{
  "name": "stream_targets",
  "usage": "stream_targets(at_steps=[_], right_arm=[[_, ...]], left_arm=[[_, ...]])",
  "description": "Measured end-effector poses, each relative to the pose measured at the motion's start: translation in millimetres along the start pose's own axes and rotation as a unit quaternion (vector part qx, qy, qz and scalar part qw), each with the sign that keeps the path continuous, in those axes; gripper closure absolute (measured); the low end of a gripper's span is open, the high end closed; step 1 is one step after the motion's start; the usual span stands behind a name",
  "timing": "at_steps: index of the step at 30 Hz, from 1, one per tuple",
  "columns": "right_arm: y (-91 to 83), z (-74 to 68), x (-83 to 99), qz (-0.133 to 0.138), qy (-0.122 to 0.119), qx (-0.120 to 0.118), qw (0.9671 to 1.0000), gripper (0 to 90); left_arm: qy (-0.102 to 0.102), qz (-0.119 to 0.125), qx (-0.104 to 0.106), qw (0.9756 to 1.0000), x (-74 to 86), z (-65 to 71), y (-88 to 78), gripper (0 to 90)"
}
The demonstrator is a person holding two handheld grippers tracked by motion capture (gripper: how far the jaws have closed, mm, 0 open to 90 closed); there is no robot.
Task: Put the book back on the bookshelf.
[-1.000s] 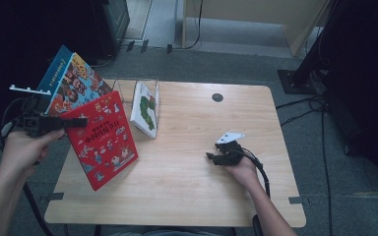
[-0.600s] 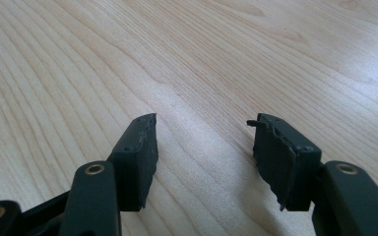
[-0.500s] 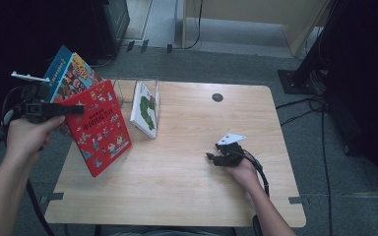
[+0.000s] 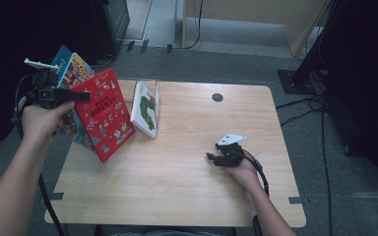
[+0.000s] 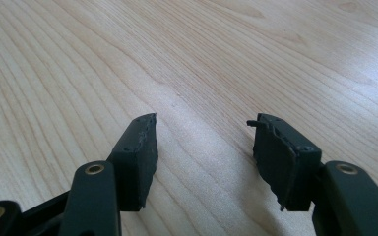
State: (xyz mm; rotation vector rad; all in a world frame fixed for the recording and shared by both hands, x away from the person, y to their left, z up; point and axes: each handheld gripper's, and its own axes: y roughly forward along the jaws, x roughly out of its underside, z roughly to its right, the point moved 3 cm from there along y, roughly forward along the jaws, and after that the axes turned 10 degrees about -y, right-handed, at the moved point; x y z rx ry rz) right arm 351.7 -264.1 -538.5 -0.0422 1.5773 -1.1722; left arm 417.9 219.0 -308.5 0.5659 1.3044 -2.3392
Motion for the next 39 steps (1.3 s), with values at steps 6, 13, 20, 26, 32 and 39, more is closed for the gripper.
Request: stream_targets(at_steps=[6,13,20,26,32,39], right_arm=[[0.0,0.1,0.1,0.001,0.000,0.000,1.0000,42.4],[0.0,0.0,0.2,0.001,-0.001,0.000,1.0000,42.4],[0.0,0.1,0.4,0.002,-0.002,-0.001,1.0000,42.7],[-0.1,-0.1,0.4,0.002,-0.001,-0.001,1.0000,43.0],[-0.1,-0.2,0.3,0.002,-0.002,-0.001,1.0000,43.3],[-0.2,-0.4,0.5,0.002,-0.002,-0.002,1.0000,43.4]], left_arm=[[0.003,0.007,-0.014,0.9999,-8.3,2.2,7.3,79.9],[-0.007,0.018,-0.023,0.9995,-19.9,1.4,15.5,79.8],[-0.009,0.025,-0.026,0.9993,-25.7,2.1,27.1,79.7],[-0.025,0.005,-0.015,0.9996,-27.7,0.0,26.1,77.4],[-0.004,-0.033,-0.028,0.9991,-30.5,2.1,24.1,73.5],[0.008,-0.061,-0.026,0.9978,-31.2,4.2,24.5,72.5]])
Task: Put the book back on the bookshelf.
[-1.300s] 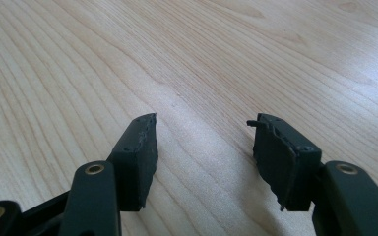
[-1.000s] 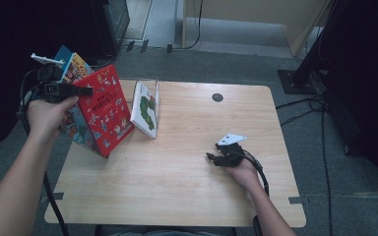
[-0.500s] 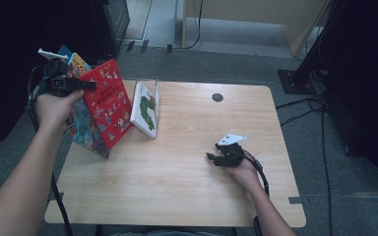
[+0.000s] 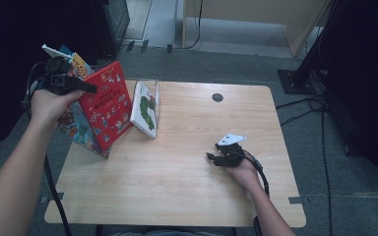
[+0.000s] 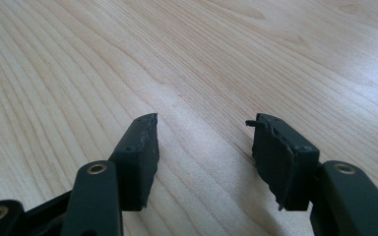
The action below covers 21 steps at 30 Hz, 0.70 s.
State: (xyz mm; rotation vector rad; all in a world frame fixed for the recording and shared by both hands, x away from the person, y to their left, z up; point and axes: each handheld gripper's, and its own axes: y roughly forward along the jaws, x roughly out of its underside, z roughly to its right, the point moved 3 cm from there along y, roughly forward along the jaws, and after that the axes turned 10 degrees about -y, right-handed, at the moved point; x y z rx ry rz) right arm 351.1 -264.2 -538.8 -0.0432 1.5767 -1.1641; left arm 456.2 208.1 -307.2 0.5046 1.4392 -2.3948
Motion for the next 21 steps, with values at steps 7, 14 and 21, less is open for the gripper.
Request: stream_targets(at_steps=[7,14,21], right_arm=[[0.0,0.1,0.0,0.001,-0.001,0.001,1.0000,43.6],[-0.1,-0.3,0.1,0.000,0.001,0.001,1.0000,43.7],[0.0,-0.2,0.0,0.001,0.000,0.000,1.0000,43.7]], left_arm=[[0.018,-0.015,-0.012,0.9996,-0.3,2.2,0.2,74.6],[0.022,-0.027,-0.016,0.9993,1.1,-1.8,0.2,75.3],[0.036,-0.050,-0.017,0.9979,2.9,1.7,6.2,75.5]])
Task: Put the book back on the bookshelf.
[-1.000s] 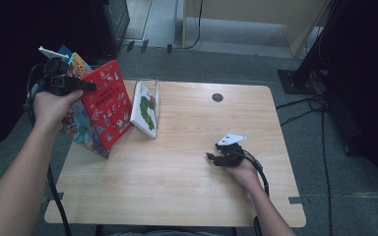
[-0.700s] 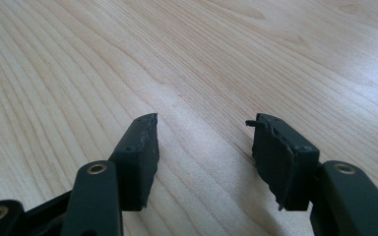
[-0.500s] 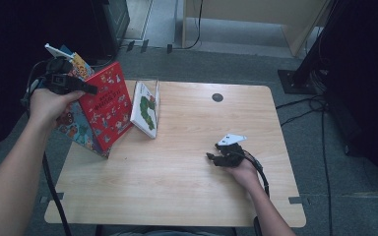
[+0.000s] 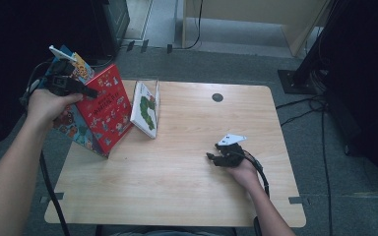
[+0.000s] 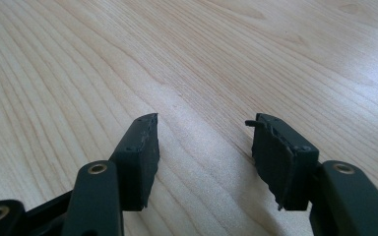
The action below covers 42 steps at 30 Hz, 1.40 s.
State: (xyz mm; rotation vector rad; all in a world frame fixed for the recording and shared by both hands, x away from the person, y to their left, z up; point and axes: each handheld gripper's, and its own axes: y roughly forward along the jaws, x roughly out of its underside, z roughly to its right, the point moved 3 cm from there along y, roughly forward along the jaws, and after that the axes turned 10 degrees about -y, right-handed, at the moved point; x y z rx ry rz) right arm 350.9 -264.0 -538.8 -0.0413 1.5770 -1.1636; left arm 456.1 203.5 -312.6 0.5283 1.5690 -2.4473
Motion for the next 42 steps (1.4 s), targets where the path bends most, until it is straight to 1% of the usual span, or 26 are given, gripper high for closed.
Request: stream_targets(at_steps=[2,3,5,7,8,11,12,14,20,25,28,32,36,38,40,42], right_arm=[[0.0,-0.1,0.0,0.000,0.000,0.000,1.0000,43.9],[-0.1,-0.2,0.0,-0.001,0.001,0.001,1.0000,43.9],[-0.1,-0.2,0.0,-0.001,0.001,0.000,1.0000,44.0],[-0.1,-0.2,0.0,-0.001,0.001,0.001,1.0000,44.0],[0.0,-0.1,0.0,0.000,0.000,0.000,1.0000,44.0],[0.0,-0.1,-0.1,0.000,0.000,0.000,1.0000,44.0],[0.0,-0.1,0.0,0.000,0.000,0.000,1.0000,44.0],[0.0,-0.2,-0.1,0.000,0.000,0.000,1.0000,44.0],[-0.1,-0.1,0.2,0.000,0.000,-0.001,1.0000,44.0],[-0.3,-0.4,0.2,0.000,0.001,0.001,1.0000,44.2],[-0.4,-1.2,1.1,0.004,0.003,0.004,1.0000,44.5],[-0.7,-1.4,1.4,0.005,0.004,0.004,1.0000,44.5],[-0.8,-2.5,2.0,0.008,0.008,0.010,0.9999,44.8],[-1.0,-2.9,2.5,0.009,0.009,0.011,0.9999,44.9],[-1.2,-3.4,2.9,0.010,0.010,0.014,0.9998,45.0],[-1.5,-3.8,3.4,0.012,0.009,0.014,0.9998,45.0]], left_arm=[[0.006,-0.011,-0.002,0.9999,0.4,1.4,3.8,75.8],[0.010,-0.012,-0.005,0.9999,0.7,2.1,4.7,76.2],[0.010,-0.008,-0.010,0.9999,-0.1,1.7,4.7,77.8],[0.004,-0.006,-0.007,0.9999,-0.9,1.4,4.7,78.6],[-0.004,-0.004,-0.010,0.9999,-1.6,1.2,4.6,79.2],[-0.016,0.002,-0.007,0.9998,-5.4,-0.4,5.1,79.7],[-0.020,0.000,-0.002,0.9998,-7.1,-1.3,5.5,79.7],[-0.033,0.004,-0.003,0.9995,-10.8,-3.0,6.0,79.8],[-0.058,0.036,-0.007,0.9977,-20.8,-4.6,7.1,79.7],[-0.077,0.051,-0.009,0.9957,-27.6,-3.7,13.2,79.7],[-0.072,0.065,-0.014,0.9951,-30.5,0.2,17.7,79.6],[-0.079,0.076,-0.014,0.9940,-33.9,1.9,24.4,79.6],[-0.077,0.078,-0.018,0.9938,-36.5,2.1,32.0,79.5],[-0.074,0.076,-0.016,0.9942,-37.0,0.8,35.8,79.3],[-0.076,0.078,-0.015,0.9939,-37.8,-0.6,35.5,79.0],[-0.075,0.072,-0.015,0.9945,-38.2,-1.1,35.0,77.8]])
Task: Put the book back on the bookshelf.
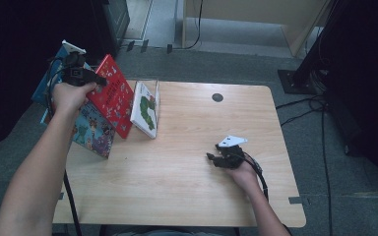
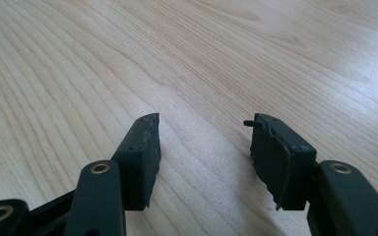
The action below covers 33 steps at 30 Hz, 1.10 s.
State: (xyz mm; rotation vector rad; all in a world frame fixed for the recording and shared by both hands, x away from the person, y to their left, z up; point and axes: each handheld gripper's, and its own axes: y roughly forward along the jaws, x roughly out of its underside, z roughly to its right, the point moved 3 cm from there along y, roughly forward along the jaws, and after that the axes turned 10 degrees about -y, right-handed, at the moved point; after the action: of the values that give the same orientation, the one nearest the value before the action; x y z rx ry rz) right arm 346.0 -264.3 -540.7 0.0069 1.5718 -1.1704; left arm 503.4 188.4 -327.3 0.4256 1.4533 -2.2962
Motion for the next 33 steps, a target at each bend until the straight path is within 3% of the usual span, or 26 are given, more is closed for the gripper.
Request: stream_targets(at_steps=[2,5,8,11,13,17,22,26,30,33], right_arm=[[-0.6,-0.7,0.5,0.000,0.001,0.000,1.0000,44.8],[-1.0,-1.1,0.6,-0.002,0.001,-0.001,1.0000,44.7],[-1.3,-1.1,0.9,-0.002,0.001,-0.001,1.0000,44.5],[-1.5,-1.1,1.0,-0.002,0.000,-0.002,1.0000,44.4],[-1.8,-1.2,1.2,-0.002,0.001,-0.003,1.0000,44.2],[-2.6,-1.2,1.9,-0.002,0.000,-0.004,1.0000,43.4],[-3.3,-1.4,2.5,-0.003,-0.001,-0.007,1.0000,42.7],[-3.4,-1.3,2.6,-0.004,-0.002,-0.008,1.0000,42.1],[-3.0,-2.1,2.3,-0.003,-0.002,-0.007,1.0000,40.2],[-3.0,-2.2,2.3,-0.004,-0.002,-0.007,1.0000,39.8]], left_arm=[[0.004,0.001,-0.003,1.0000,-0.9,0.5,-1.4,72.1],[0.017,0.005,-0.032,0.9993,-1.7,-0.4,-3.0,63.5],[0.003,0.007,-0.016,0.9999,-3.6,-4.3,-8.2,60.6],[0.006,0.009,-0.017,0.9998,-5.5,-4.3,-14.5,59.5],[0.002,0.004,-0.005,1.0000,-6.9,-4.9,-19.0,57.5],[-0.001,-0.001,-0.001,1.0000,-7.4,-6.8,-29.2,55.1],[-0.001,0.017,0.009,0.9998,-9.1,-9.2,-50.2,50.5],[0.003,0.021,0.017,0.9996,-6.3,-9.6,-62.9,49.3],[0.019,0.023,0.013,0.9995,2.0,-7.0,-69.2,47.5],[0.026,0.026,0.029,0.9989,9.8,-4.5,-73.2,46.9]])
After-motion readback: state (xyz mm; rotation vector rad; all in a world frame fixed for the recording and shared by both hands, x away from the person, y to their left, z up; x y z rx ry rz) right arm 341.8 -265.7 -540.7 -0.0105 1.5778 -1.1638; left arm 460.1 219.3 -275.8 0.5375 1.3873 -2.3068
